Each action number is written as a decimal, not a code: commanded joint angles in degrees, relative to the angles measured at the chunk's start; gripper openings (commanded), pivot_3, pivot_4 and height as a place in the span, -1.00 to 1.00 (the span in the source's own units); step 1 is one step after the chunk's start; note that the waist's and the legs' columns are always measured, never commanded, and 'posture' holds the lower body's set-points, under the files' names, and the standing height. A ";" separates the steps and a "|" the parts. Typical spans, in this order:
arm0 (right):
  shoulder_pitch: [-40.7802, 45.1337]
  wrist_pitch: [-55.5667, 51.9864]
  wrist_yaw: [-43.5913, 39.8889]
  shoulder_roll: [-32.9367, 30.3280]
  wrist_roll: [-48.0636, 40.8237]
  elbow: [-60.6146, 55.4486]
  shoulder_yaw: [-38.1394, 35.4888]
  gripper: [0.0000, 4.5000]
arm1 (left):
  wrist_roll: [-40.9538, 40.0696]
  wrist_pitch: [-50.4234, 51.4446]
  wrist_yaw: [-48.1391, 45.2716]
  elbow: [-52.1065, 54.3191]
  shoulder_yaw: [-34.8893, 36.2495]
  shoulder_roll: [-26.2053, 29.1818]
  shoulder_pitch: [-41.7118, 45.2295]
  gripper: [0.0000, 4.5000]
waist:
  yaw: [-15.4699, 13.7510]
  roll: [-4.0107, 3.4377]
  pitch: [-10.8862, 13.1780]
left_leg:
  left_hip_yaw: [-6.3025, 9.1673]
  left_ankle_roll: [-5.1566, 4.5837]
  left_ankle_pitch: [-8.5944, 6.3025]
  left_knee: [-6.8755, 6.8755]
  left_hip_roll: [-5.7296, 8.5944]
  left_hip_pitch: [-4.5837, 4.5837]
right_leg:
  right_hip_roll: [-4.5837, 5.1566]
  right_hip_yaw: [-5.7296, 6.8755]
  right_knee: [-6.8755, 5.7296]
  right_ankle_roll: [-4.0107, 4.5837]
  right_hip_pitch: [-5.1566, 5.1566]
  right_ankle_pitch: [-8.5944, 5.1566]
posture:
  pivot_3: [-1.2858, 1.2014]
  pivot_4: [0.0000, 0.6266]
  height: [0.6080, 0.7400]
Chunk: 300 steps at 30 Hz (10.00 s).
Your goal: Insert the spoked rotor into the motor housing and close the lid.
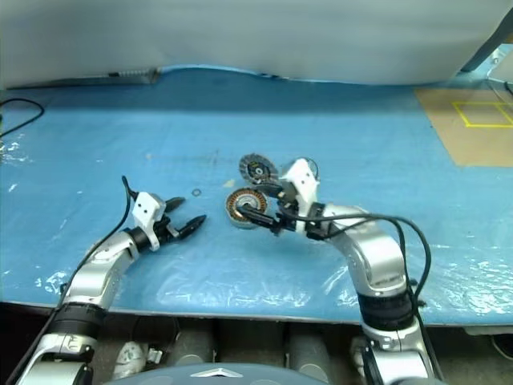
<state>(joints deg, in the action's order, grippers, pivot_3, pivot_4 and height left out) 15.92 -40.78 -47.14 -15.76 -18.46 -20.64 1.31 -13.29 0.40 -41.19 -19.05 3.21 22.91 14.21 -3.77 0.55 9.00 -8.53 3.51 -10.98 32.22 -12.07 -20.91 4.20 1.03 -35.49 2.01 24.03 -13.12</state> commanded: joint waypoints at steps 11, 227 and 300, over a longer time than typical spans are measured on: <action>-12.58 39.10 4.68 -0.31 9.45 19.60 1.71 0.69 | 5.69 -10.51 4.00 -22.39 0.11 -1.74 14.98 1.00 | -0.15 0.00 0.00 | 0.05 -0.01 0.00 0.01 0.08 -0.12 | 0.04 0.03 0.09 -0.06 0.00 0.04 | 0.03 -0.52 1.00; 21.49 -0.41 5.50 -7.69 13.89 19.05 21.72 -1.00 | -0.38 -7.28 -7.30 10.81 -6.98 -5.08 -7.34 -0.98 | 0.89 -0.05 0.06 | 0.02 -0.02 0.00 0.06 0.03 -0.08 | 0.02 0.03 0.08 -0.10 -0.08 0.09 | 0.03 -0.52 1.00; 20.76 -2.08 2.15 -3.61 16.21 20.32 24.23 -1.00 | 0.66 -7.80 -5.26 10.09 -7.71 -5.79 -8.11 -0.98 | 1.14 -0.05 0.05 | 0.02 -0.02 0.00 0.13 0.03 0.00 | 0.02 -0.03 -0.06 -0.09 -0.08 0.08 | 0.03 -0.52 1.00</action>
<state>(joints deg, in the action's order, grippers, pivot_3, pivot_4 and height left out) 37.54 -42.86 -44.76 -19.67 -1.76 0.77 25.39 -12.51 -6.46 -46.56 -9.54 -4.40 17.11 6.22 -2.64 0.50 9.05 -8.51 3.48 -10.98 32.35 -12.03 -20.91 4.22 1.00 -35.55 1.92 23.94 -13.04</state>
